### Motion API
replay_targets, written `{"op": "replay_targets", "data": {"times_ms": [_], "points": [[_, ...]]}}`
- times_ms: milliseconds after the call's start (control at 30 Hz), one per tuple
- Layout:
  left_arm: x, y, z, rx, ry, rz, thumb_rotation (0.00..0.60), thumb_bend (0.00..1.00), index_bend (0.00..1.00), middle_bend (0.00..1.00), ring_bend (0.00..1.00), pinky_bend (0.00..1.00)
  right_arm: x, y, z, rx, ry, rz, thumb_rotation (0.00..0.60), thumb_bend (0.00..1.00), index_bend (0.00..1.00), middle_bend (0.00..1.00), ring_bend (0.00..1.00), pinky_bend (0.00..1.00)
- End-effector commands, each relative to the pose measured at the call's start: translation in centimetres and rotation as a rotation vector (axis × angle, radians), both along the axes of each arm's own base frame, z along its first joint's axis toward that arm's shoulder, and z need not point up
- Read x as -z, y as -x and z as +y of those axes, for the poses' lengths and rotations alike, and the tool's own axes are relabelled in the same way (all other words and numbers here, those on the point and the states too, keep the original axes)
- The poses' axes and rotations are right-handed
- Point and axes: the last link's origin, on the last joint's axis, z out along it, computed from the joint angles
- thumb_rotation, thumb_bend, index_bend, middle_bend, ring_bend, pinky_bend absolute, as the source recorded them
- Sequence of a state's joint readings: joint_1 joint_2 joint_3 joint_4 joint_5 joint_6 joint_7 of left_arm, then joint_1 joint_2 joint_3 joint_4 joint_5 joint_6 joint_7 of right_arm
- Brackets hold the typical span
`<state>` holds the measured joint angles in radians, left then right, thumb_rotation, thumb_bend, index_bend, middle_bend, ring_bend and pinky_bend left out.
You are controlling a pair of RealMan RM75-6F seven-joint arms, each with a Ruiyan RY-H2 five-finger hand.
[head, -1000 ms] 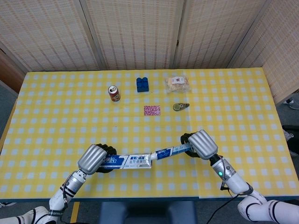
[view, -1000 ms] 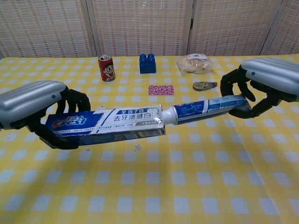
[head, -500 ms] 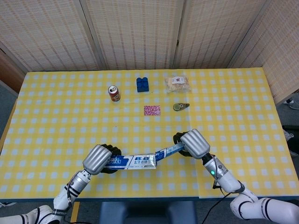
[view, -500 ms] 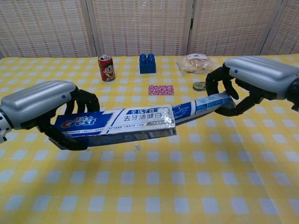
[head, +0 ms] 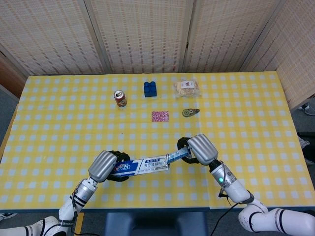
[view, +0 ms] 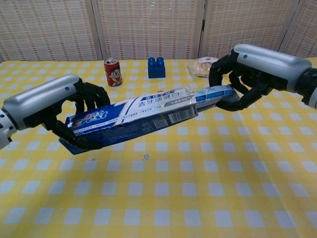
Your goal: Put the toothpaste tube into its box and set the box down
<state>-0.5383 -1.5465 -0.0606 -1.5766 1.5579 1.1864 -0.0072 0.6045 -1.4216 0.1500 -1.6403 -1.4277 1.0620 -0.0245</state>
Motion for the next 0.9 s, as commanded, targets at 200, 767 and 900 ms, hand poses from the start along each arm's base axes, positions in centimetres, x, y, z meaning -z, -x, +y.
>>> {"op": "replay_targets", "data": {"times_ms": [200,767,900], "points": [[0.6,0.1,-0.2,0.017,0.01,0.039,0.6,0.17,0.66,0.72,0.56,0.64,-1.6,-1.3,-0.3,0.014,-0.015,-0.015,0.6,0.6,0.8,0.65,0.64,0.94],[0.6,-0.8,0.5,-0.004,0.002,-0.026,0.6,0.17,0.66,0.72,0.56,0.64,-1.8,-3.8,0.8,0.051,-0.116,-0.11,0.6,0.6,0.76,0.62,0.61,0.91],[0.4,-0.8,0.6,-0.011,-0.001,-0.044,0.6,0.17,0.66,0.72,0.56,0.64,-1.9,-4.0,1.2,0.062,-0.155,-0.131,0.6,0.6,0.63,0.52,0.51,0.8]]}}
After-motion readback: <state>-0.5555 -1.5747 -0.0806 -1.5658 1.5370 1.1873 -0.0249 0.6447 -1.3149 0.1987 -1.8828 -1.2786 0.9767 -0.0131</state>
